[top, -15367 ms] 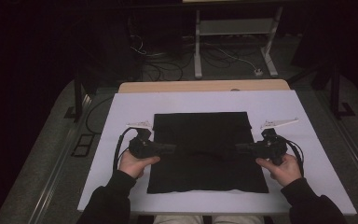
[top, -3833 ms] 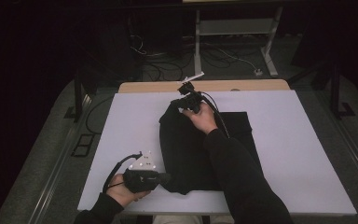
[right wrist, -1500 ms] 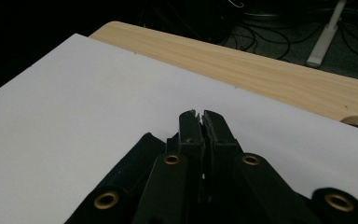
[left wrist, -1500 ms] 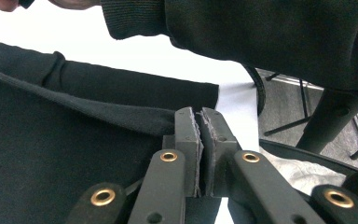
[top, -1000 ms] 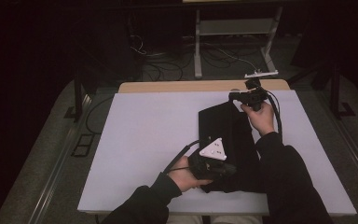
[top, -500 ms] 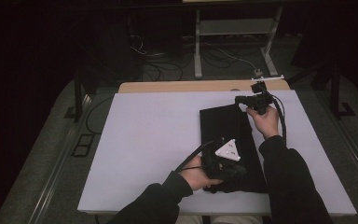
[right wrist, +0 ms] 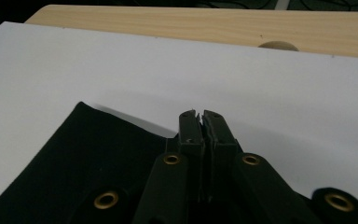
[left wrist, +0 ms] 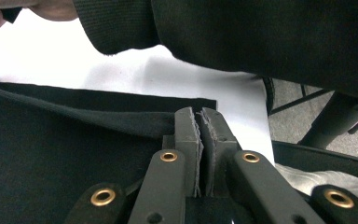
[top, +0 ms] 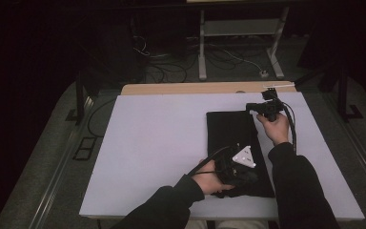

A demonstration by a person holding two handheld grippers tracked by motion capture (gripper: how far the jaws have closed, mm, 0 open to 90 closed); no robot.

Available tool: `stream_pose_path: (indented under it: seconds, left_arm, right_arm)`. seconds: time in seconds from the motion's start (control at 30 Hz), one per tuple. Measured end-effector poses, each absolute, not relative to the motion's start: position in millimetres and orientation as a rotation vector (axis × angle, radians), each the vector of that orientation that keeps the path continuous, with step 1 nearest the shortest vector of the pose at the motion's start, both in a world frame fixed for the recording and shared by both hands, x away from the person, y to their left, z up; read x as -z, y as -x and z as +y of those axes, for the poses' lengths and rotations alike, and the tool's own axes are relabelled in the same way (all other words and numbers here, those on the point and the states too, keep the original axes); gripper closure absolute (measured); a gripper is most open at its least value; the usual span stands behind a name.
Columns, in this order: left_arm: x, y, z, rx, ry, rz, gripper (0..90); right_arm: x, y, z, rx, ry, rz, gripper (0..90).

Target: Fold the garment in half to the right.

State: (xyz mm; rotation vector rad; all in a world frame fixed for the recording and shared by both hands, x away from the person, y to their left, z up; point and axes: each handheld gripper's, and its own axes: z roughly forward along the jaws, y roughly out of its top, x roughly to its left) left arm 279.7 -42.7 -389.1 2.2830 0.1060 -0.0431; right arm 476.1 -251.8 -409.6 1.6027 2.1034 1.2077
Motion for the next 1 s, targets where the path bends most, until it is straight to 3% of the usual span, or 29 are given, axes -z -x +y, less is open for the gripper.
stream_pose_path:
  seconds: [0.53,0.7,1.0]
  left_arm:
    - [399.9,-281.5,-66.4,0.072,-2.315,0.079,84.0]
    - [403.9,-283.4,-72.2,0.078,-2.323,0.09,84.0]
    - [407.7,-288.5,-82.7,0.088,-2.341,0.115,84.2]
  right_arm:
    - [427.3,-471.6,-262.7,-1.142,-1.646,2.107,83.1]
    - [422.9,-465.1,-271.3,-1.155,-1.671,2.096,69.8]
    - [413.7,-447.0,-291.8,-1.246,-1.641,2.101,35.0]
